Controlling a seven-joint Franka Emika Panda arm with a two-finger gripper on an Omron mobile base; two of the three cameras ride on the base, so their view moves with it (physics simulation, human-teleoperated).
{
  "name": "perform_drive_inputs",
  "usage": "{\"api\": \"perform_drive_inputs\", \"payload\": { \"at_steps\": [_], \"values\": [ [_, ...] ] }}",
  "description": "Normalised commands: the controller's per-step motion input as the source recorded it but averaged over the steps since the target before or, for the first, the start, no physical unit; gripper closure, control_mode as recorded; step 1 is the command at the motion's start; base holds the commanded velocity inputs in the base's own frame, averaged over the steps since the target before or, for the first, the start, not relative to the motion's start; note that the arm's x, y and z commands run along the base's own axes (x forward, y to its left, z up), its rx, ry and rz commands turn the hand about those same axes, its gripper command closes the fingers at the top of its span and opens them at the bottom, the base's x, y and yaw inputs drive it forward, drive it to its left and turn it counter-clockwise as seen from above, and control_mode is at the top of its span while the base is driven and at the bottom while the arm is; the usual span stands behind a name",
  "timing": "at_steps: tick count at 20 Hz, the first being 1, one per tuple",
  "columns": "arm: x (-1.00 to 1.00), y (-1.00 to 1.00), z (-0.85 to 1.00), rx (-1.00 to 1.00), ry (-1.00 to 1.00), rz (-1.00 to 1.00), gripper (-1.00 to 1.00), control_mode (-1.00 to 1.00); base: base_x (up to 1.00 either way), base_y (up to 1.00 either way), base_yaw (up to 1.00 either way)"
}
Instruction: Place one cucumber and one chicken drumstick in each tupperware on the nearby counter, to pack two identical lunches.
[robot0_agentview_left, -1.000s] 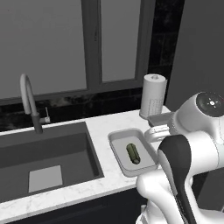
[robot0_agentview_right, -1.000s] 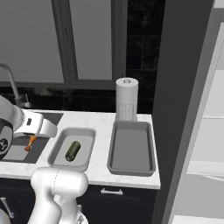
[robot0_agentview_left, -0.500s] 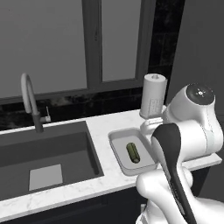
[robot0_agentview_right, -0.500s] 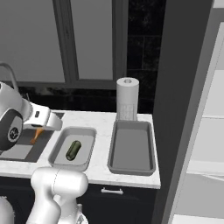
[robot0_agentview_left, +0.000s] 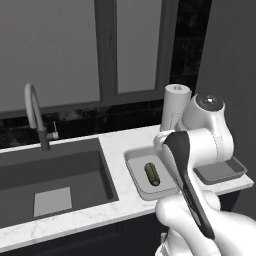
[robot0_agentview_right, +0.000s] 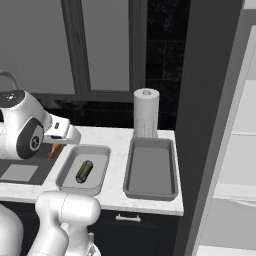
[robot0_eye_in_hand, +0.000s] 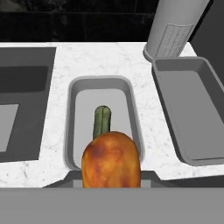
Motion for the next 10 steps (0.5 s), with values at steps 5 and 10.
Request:
{"api": "perform_drive_inputs", "payload": {
  "at_steps": [5, 10],
  "values": [
    [0.14, -0.02, -0.47, 0.00, 0.05, 0.00, 1.00, -1.00, 0.00, 0.00, 0.00],
    [0.27, -0.08, -0.46, 0.00, 0.02, 0.00, 1.00, -1.00, 0.00, 0.00, 0.00]
  ]
}}
